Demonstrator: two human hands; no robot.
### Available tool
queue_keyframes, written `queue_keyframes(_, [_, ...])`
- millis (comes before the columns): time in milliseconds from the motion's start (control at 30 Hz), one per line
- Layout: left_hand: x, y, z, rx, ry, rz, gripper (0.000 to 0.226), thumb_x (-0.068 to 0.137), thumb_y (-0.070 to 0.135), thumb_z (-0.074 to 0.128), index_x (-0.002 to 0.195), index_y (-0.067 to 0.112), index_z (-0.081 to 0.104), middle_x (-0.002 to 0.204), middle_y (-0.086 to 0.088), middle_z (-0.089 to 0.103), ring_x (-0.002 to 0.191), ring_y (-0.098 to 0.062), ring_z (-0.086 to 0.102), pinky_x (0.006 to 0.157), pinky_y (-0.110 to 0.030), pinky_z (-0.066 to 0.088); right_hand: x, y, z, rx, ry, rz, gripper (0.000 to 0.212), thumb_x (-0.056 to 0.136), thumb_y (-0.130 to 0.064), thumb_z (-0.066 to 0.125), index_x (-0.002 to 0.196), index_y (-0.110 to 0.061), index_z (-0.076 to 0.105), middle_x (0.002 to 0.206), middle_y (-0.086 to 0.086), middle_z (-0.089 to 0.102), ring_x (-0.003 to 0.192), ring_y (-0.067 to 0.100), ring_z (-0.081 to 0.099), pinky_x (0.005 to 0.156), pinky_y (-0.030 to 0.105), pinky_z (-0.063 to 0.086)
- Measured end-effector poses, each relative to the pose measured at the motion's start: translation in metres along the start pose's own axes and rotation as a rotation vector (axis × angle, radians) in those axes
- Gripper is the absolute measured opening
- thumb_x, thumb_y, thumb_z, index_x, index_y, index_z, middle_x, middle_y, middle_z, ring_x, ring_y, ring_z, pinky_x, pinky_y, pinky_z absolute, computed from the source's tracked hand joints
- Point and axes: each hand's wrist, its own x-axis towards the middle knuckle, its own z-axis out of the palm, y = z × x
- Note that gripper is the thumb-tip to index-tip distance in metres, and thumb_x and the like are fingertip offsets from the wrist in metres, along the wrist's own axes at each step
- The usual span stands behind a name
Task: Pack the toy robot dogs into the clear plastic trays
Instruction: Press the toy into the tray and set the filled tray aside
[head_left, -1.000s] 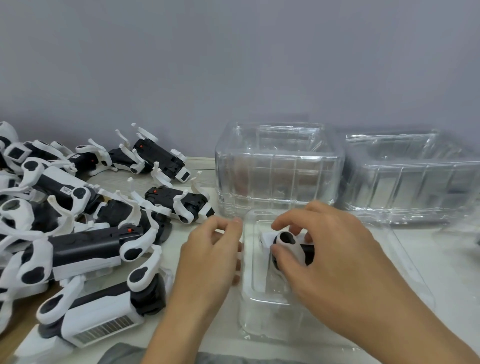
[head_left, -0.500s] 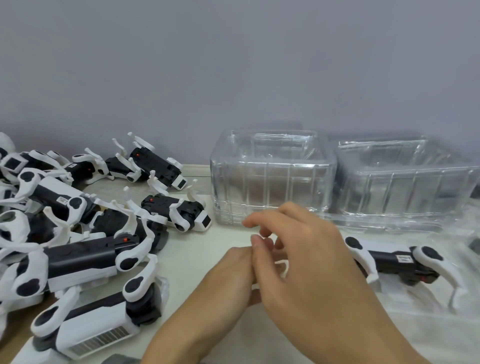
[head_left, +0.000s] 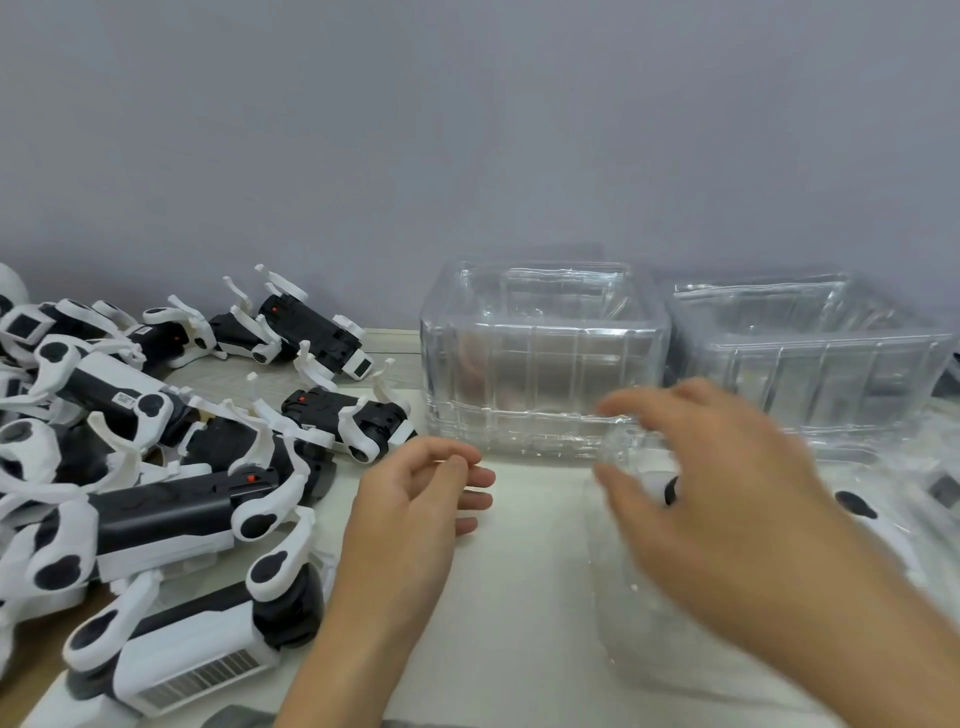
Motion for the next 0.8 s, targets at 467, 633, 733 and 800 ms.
queue_keyframes(467, [-0.022,0.012,0.019,0.244,-0.478,0.074,0.059,0.074,0.079,0.055,0.127,0.069,0.032,0.123,0.046,0.046,0.113,0.021,0.049,0.082,0.000,0.041,0.000,0.061,-0.029,-0.198,-0.127,0.260,0.058,0.086,-0.057,0.059,0.141,-0.044,0.042,0.135,-0.003,0.047,0.128,0.024,0.049,0.100,0.036,0.041])
queue_keyframes(633, [-0.012,0.017,-0.004,0.495,-0.268,0.177,0.069,0.071,0.071,0.053,0.135,0.052,0.037,0.135,0.033,0.039,0.132,0.005,0.038,0.109,-0.023,0.037,0.000,0.037,-0.016,-0.047,-0.152,0.107,0.055,0.091,-0.053,0.059,0.142,-0.047,0.038,0.123,-0.017,0.035,0.129,0.012,0.042,0.094,0.024,0.034])
queue_keyframes(733, [-0.014,0.025,-0.007,0.665,-0.204,0.340,0.062,0.076,0.069,0.051,0.135,0.055,0.037,0.141,0.038,0.030,0.137,0.012,0.023,0.112,-0.014,0.024,-0.001,0.031,-0.009,-0.008,-0.161,0.075,0.054,0.092,-0.055,0.057,0.141,-0.049,0.036,0.127,-0.021,0.033,0.129,0.009,0.039,0.089,0.019,0.029])
queue_keyframes(800, [-0.019,0.030,-0.002,0.782,-0.273,0.406,0.062,0.068,0.087,0.045,0.126,0.064,0.037,0.146,0.043,0.018,0.142,0.014,0.005,0.120,-0.024,0.009,-0.001,0.031,-0.007,-0.008,-0.149,0.053,0.053,0.091,-0.055,0.056,0.140,-0.049,0.036,0.124,-0.022,0.032,0.128,0.008,0.039,0.088,0.019,0.029])
